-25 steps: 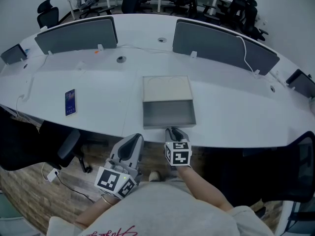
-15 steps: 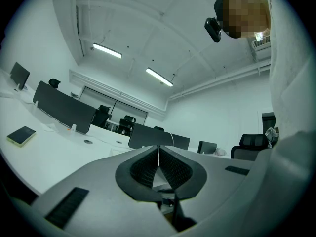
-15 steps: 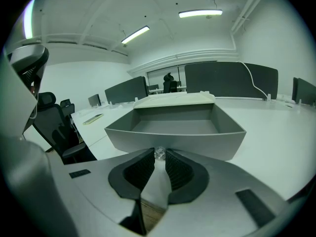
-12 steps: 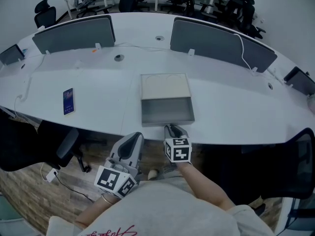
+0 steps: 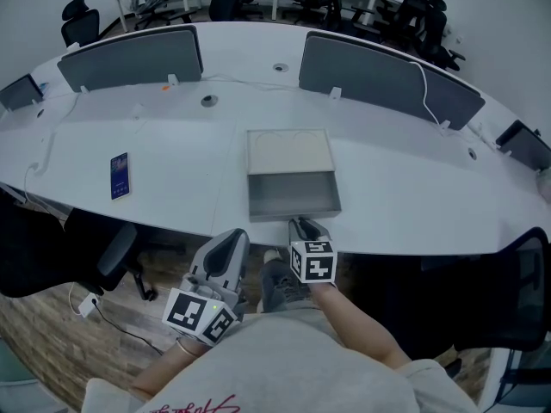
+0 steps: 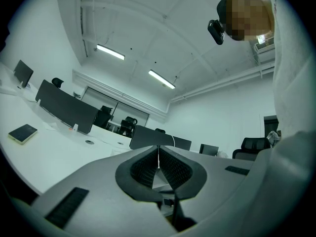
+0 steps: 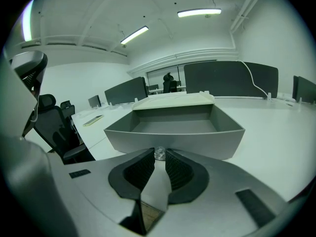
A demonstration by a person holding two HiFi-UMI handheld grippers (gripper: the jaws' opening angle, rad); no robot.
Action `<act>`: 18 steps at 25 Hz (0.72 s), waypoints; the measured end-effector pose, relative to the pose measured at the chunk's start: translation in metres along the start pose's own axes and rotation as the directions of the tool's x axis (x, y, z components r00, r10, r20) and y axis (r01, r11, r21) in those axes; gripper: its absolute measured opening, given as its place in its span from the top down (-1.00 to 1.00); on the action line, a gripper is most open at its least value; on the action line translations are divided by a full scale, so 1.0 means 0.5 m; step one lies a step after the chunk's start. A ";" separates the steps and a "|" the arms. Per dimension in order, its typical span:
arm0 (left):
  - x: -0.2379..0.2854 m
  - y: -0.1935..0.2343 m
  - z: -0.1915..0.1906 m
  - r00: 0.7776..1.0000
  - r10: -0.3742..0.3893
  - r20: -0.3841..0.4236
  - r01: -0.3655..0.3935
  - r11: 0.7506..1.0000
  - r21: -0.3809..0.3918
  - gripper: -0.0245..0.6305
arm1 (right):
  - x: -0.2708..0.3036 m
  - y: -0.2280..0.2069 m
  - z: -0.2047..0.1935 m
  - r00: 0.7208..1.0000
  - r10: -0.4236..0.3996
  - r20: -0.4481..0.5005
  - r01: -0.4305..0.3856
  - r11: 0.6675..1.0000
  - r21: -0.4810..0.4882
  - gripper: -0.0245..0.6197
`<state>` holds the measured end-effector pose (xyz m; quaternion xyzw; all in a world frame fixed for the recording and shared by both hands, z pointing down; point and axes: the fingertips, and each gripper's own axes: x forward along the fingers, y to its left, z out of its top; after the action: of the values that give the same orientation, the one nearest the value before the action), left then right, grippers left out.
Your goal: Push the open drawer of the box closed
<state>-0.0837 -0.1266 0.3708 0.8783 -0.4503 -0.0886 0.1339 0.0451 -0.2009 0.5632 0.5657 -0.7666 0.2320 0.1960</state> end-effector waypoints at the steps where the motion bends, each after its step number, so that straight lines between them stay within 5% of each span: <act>1: 0.002 0.001 0.000 1.000 0.000 0.001 0.000 1.000 0.000 0.87 | 0.001 -0.002 -0.002 1.000 -0.001 -0.003 0.001 1.000 0.006 0.68; 18: 0.036 0.022 0.008 1.000 0.010 0.006 -0.010 1.000 -0.003 0.87 | 0.014 -0.004 0.015 1.000 0.020 -0.002 -0.020 1.000 0.024 0.68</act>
<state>-0.0828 -0.1478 0.3701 0.8756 -0.4548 -0.0914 0.1344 0.0450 -0.2113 0.5611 0.5600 -0.7692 0.2437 0.1879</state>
